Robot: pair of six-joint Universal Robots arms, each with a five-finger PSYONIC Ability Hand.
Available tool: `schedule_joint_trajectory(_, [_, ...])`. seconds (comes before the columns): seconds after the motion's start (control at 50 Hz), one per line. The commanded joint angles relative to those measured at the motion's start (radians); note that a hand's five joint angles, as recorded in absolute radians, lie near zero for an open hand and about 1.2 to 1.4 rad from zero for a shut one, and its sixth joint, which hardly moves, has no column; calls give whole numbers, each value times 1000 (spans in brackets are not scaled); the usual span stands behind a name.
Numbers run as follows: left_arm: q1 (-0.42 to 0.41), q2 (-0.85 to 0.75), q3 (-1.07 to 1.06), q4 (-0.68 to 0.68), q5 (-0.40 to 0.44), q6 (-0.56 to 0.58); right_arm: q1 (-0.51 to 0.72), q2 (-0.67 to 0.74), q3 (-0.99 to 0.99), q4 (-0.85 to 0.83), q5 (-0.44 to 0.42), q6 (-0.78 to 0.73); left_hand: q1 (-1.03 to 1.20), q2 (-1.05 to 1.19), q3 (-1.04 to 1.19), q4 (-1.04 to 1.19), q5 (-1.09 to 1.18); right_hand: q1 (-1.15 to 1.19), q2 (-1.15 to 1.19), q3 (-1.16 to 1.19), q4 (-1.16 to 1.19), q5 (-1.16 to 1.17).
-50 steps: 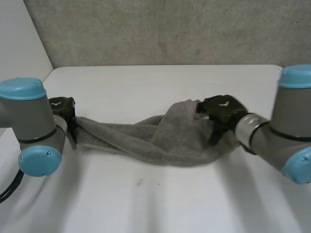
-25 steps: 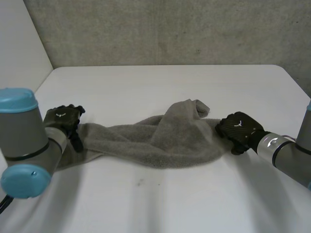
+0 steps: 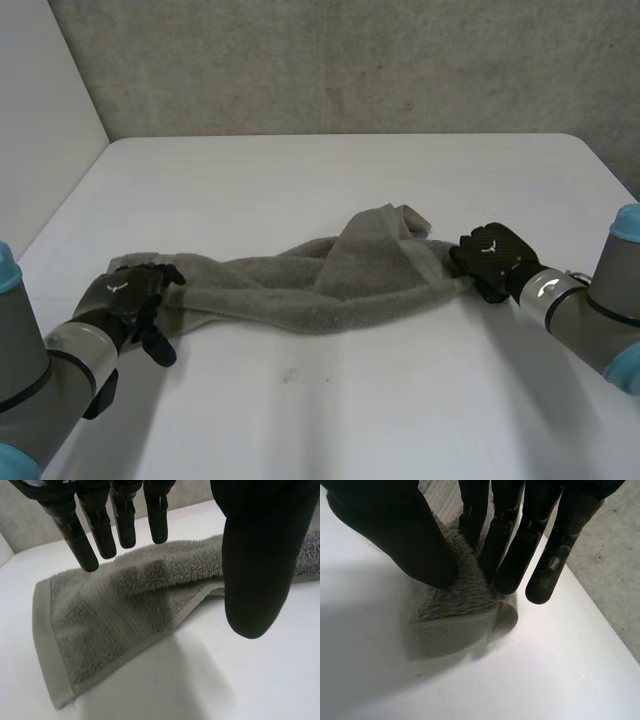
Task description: Fold the towel.
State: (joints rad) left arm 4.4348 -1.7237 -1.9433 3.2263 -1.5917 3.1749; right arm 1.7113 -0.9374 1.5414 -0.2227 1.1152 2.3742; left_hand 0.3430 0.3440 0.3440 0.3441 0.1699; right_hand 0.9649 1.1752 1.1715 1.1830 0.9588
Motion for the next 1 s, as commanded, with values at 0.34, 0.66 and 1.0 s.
schedule_joint_trajectory(0.34, [113,-304,136,67,41,43,-9,-368,-41,278,71,307,144,143,143,142,142,431,221,225,213,263])
schedule_joint_trajectory(0.66, [136,-389,264,73,42,85,-10,-393,-3,312,69,303,240,239,239,239,239,431,221,225,213,263])
schedule_joint_trajectory(1.0, [135,-424,336,72,42,86,-6,-380,3,312,68,301,352,351,351,351,351,431,221,225,213,263])
